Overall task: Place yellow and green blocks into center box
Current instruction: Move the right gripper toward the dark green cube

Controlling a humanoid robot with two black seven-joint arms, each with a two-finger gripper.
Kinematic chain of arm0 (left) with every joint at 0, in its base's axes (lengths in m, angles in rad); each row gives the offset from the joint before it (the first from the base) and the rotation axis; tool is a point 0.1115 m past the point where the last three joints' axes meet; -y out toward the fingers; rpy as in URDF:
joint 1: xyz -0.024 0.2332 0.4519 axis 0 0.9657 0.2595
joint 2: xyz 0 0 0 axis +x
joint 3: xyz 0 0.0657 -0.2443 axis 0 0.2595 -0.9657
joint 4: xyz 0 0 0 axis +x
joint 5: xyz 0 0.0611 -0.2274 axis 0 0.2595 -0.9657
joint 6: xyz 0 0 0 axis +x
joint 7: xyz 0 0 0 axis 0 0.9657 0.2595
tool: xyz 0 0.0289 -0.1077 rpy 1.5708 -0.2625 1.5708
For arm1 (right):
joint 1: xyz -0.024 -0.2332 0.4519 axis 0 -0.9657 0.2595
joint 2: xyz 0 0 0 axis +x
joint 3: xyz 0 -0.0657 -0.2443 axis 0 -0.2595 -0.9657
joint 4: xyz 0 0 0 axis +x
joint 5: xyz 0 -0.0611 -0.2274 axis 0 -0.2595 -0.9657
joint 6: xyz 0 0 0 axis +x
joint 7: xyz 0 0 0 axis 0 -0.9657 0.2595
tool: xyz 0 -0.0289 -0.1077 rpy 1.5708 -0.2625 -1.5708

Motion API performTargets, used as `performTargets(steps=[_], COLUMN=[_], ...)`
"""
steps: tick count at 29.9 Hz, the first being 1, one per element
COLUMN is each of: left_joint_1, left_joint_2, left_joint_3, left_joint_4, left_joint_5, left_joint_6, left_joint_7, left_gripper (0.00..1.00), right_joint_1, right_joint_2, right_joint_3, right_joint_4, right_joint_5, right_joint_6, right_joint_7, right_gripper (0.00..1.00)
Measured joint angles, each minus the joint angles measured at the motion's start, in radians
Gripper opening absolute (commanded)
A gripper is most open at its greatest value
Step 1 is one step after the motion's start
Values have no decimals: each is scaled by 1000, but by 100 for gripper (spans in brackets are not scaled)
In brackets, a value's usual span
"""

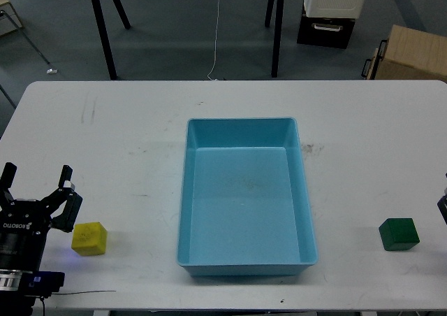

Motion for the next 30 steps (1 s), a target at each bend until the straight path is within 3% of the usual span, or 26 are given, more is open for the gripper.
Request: performTargets(steps=[8,12,17,22,27,30], left_joint_1=[-5,-17,-42,-70,-80,-80], left_joint_2=[0,0,0,0,0,0], left_joint_3=[-1,-3,-3,-1,3,5], left_joint_4=[1,1,6,7,8,10], left_joint_5=[3,4,4,4,4,4], left_joint_6=[0,0,0,0,0,0], left_joint_7=[-7,-11,-13,-13,-12,-11], left_gripper=[100,100,100,100,100,100], right_joint_1=[27,78,189,398,751,1016], right_joint_2=[10,-114,-389,-657,-871,-928], right_joint_3=[20,1,-101,-301,-647,-931], right_joint_4=[-21,-15,-19,-49,-83,-85], right_joint_5=[-15,-103,-295,-447,-666,-814], right_joint_6=[-4,-128,-189,-196,-188,-163], right_joint_7=[-5,-22,-110,-165,-271,-331], right_gripper=[100,100,100,100,100,100])
